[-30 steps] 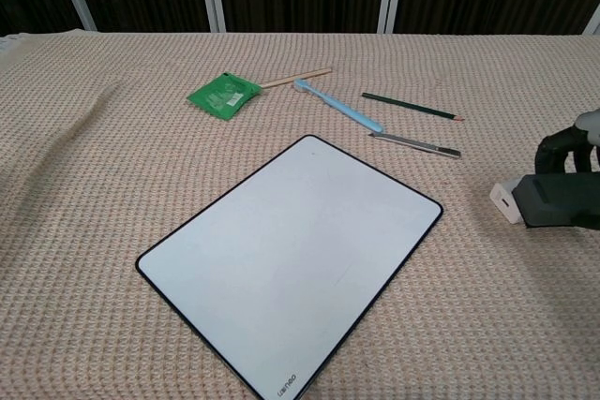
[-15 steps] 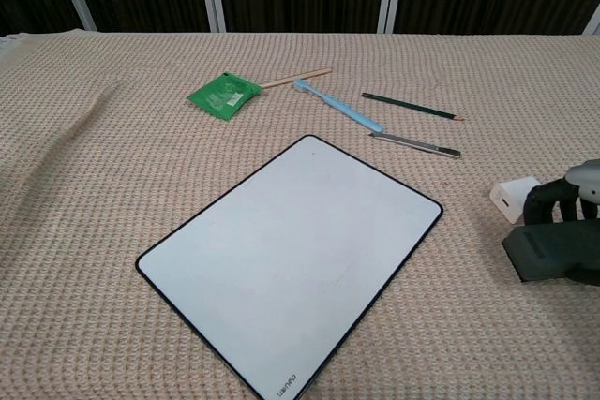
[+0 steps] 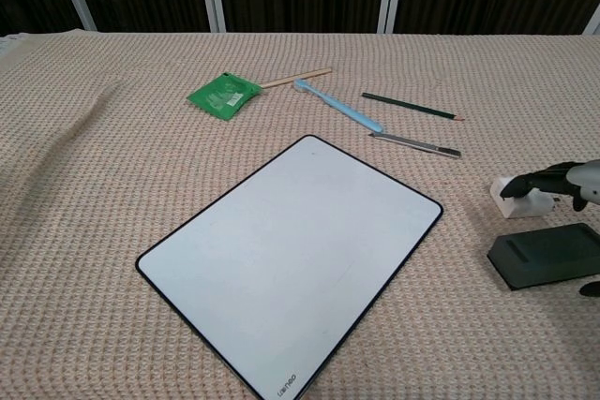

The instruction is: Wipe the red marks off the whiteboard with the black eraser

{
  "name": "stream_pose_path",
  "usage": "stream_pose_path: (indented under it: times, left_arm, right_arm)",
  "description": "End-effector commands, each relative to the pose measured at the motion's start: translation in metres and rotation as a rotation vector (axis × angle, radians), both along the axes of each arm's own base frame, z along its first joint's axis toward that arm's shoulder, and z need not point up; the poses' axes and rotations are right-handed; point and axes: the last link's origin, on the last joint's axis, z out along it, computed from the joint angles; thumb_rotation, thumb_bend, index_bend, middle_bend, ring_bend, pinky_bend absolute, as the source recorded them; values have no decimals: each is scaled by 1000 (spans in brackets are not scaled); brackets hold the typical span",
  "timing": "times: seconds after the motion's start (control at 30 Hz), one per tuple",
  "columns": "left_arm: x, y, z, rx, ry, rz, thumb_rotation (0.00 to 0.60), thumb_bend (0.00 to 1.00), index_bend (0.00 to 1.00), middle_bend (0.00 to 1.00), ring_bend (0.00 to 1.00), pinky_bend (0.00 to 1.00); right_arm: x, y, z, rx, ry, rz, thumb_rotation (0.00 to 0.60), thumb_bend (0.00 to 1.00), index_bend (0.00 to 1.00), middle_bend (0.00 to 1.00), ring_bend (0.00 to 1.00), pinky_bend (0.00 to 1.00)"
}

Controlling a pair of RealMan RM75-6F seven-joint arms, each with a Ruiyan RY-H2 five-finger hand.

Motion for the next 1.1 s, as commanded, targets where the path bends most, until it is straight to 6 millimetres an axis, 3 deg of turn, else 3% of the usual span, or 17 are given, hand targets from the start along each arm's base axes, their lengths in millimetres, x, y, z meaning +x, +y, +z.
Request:
stream_pose_path:
  times: [0.03, 0.27, 0.43, 0.83, 1.1]
  left_arm:
    - [0, 0, 0, 0, 0, 0, 600, 525, 95, 6, 0, 0]
    - [1, -1, -1, 0, 1, -2, 600, 525, 95, 6, 0, 0]
    - [1, -1, -1, 0, 2, -3, 600, 525, 95, 6, 0, 0]
    - [2, -2, 0, 3, 0, -8, 600, 525, 95, 6, 0, 0]
    - [2, -2, -1, -1, 1, -11, 600, 525, 95, 6, 0, 0]
  right_arm:
    - [2, -1, 19, -53, -9, -7, 600, 82, 162, 160, 132, 253]
    - [8, 3, 81, -239, -45, -27, 600, 89, 150, 129, 132, 198]
    - [4, 17, 108, -356, -116, -32, 600, 92, 123, 111, 129, 193]
    - [-41, 60, 104, -555, -159, 16, 600, 92, 42, 18, 39, 152]
    - [-49, 60, 98, -589, -134, 34, 600, 92, 27, 14, 30, 152]
